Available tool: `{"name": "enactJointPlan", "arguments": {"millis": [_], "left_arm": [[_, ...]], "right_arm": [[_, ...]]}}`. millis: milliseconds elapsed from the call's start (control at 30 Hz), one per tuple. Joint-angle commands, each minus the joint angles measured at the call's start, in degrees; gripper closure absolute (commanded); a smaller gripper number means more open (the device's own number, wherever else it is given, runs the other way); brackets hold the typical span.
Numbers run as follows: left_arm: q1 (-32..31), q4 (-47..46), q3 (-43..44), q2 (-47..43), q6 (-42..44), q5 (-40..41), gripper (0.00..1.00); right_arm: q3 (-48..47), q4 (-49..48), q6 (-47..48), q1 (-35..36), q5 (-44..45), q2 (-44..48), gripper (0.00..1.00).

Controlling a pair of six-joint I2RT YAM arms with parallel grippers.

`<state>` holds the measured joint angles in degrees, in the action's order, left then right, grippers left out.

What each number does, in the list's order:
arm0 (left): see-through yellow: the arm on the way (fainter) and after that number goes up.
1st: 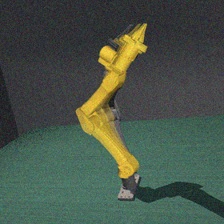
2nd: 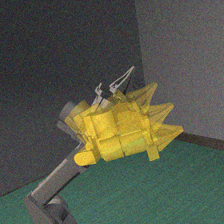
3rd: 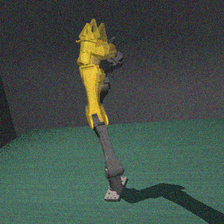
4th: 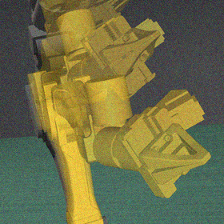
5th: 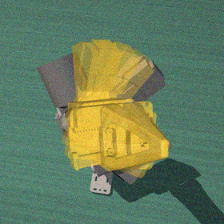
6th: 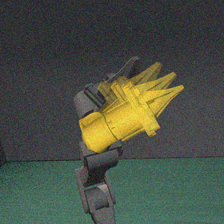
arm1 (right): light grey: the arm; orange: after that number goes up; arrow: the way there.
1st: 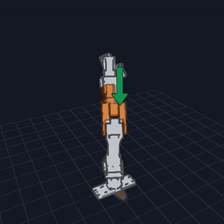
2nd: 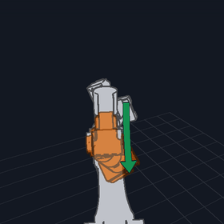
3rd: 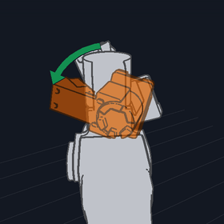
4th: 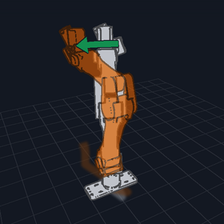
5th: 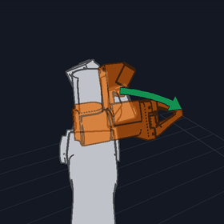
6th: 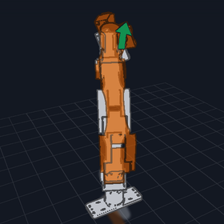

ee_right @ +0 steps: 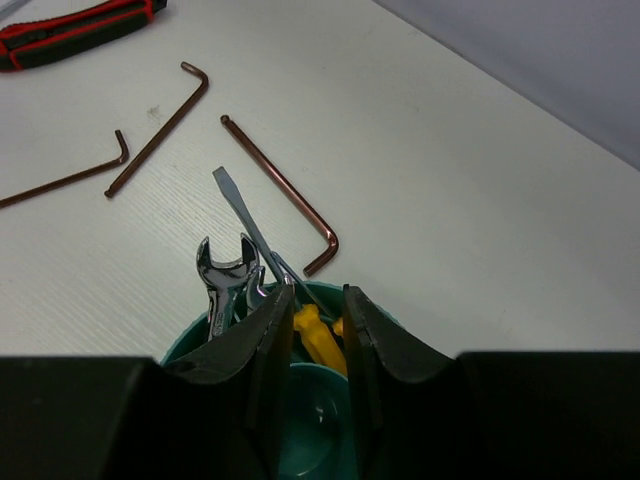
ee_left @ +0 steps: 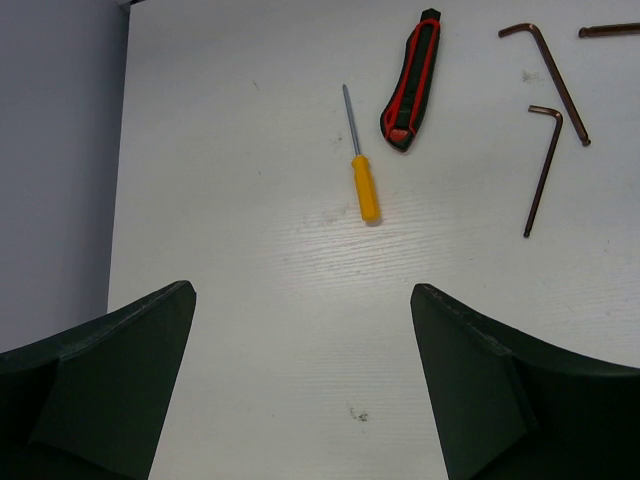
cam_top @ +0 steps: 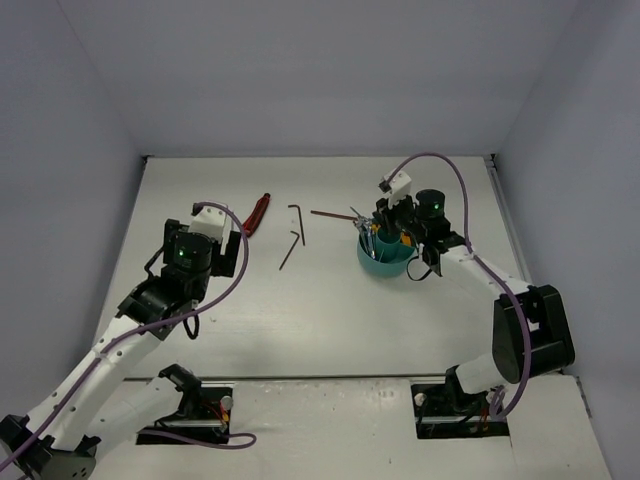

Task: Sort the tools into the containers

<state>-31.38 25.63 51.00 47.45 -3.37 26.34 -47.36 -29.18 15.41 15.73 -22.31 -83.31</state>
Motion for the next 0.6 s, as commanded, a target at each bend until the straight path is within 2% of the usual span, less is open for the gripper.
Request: {"name": "enactJointPlan", "arguments": {"millis": [0,100,267,400,567], "left_arm": [[0.66,-2.78,1.96,2.25,-0.52,-0.55,0.14],[1.89,-2.88,2.36,5.15,-2.01,-2.41,0.14],[8.48,0.56,7.88,17.88,-8.69,-9.39,0.16],[16.32,1.26,14.09,27.56,-11.83,-22.66,0.18],[20.94,4.89,22.35,40.56,-12.66,-27.21,0.28]], "right_arm": [[-1.43,-3.59,-7.02,-0.21,0.53,6.54,0.66],[-3.71,-0.82,-12.61,-0.17,4.17,8.94,0.57],[-6.99,8.81,-19.64,0.01,7.08,12.62,0.51],[-3.85,10.34,-23.67,0.18,4.05,17.06,0.47],[-0.2,12.22,-25.74,0.36,-0.89,19.71,0.46]]}}
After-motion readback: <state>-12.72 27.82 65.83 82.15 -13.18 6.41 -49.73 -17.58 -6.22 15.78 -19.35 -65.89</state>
